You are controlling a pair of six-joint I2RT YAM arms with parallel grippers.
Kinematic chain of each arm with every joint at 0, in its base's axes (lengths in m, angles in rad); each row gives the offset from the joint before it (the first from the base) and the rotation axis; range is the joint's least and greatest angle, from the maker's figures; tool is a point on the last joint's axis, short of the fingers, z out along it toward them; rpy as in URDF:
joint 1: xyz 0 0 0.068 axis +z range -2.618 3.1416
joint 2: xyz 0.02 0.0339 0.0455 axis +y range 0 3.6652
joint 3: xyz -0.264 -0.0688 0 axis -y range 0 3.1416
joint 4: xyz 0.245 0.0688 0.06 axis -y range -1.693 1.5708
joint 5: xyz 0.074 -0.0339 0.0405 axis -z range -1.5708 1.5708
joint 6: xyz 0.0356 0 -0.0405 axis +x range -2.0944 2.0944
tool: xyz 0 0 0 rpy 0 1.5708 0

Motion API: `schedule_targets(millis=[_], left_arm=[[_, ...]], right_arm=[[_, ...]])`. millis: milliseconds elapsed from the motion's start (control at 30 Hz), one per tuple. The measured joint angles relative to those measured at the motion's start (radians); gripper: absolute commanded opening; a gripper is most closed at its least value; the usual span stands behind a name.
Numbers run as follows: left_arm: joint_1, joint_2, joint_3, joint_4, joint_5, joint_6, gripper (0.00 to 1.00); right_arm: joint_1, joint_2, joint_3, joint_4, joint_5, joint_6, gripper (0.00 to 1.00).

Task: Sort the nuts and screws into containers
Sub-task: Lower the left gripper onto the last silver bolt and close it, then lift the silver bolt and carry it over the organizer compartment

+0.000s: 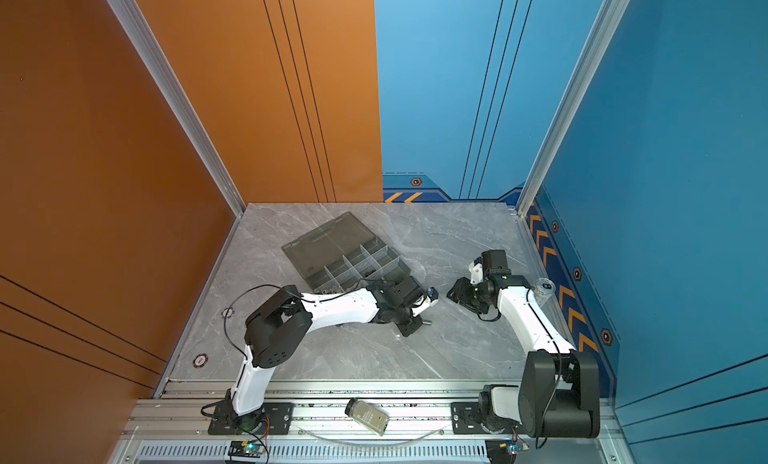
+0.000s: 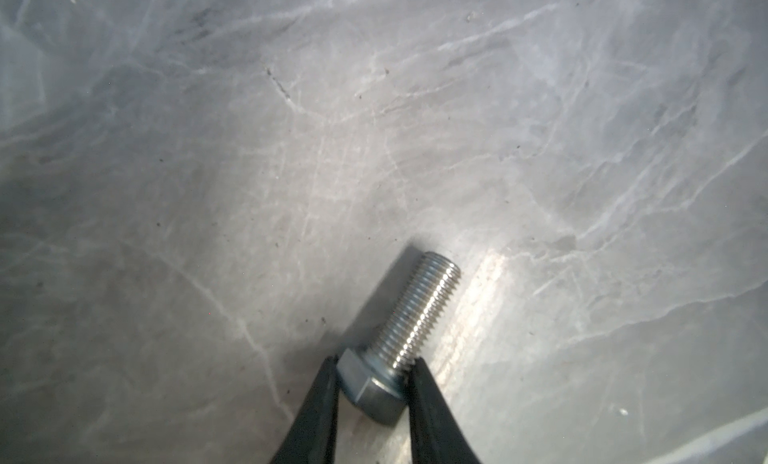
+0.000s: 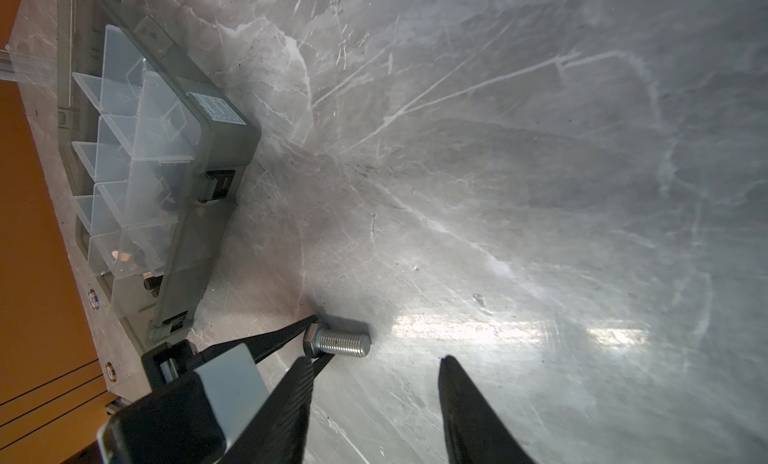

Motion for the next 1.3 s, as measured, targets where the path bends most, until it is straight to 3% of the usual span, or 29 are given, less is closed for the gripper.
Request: schedule_targets(millis=[233,1300], left_arm=[[0.0,0.0,0.0,0.0,0.001,0.0,0.0],[0.11,-0.158,-0.197,0.055,-0.043,-0.15,0.0]], right_arm=[[-0.007,-0.001,0.0,0.0,0.0,-0.003,0.52],[-0.025,-0.01,0.004,-0.026,-0.018,-0.01,0.52]])
